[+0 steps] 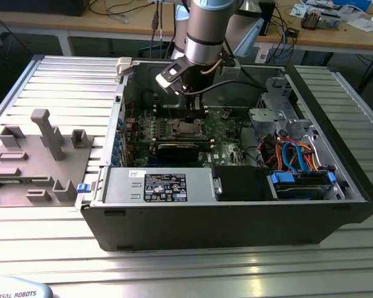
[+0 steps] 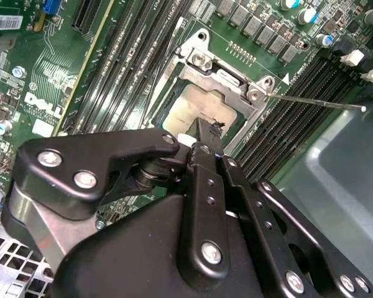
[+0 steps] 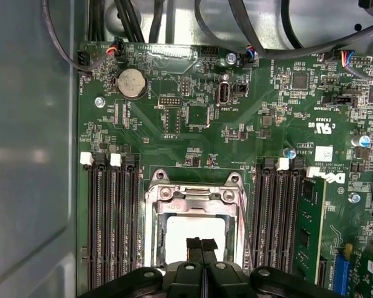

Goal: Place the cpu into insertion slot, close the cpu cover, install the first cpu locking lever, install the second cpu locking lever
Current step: 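Close the cpu cover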

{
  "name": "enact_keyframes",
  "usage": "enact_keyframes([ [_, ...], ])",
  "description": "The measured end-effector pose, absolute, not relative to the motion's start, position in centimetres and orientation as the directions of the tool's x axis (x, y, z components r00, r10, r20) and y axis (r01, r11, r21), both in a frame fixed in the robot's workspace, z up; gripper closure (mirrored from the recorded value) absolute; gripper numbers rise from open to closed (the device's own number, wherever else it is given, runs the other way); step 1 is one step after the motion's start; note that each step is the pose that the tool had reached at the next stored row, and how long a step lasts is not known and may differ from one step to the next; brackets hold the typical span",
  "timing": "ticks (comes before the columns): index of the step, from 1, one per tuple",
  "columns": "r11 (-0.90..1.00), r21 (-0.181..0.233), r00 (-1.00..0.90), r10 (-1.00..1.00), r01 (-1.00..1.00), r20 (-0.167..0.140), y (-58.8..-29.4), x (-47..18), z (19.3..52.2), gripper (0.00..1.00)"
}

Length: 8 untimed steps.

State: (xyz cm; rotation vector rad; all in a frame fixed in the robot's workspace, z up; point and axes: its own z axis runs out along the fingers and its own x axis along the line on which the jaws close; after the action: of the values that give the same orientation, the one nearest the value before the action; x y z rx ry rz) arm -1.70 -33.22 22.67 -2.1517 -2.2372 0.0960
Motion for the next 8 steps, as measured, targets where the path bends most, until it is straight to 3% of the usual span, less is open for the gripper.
enact_keyframes([
  [8, 0.038, -0.070, -0.040, 0.999, 0.997, -0.015, -33.32, -2.49, 22.12, 0.89],
])
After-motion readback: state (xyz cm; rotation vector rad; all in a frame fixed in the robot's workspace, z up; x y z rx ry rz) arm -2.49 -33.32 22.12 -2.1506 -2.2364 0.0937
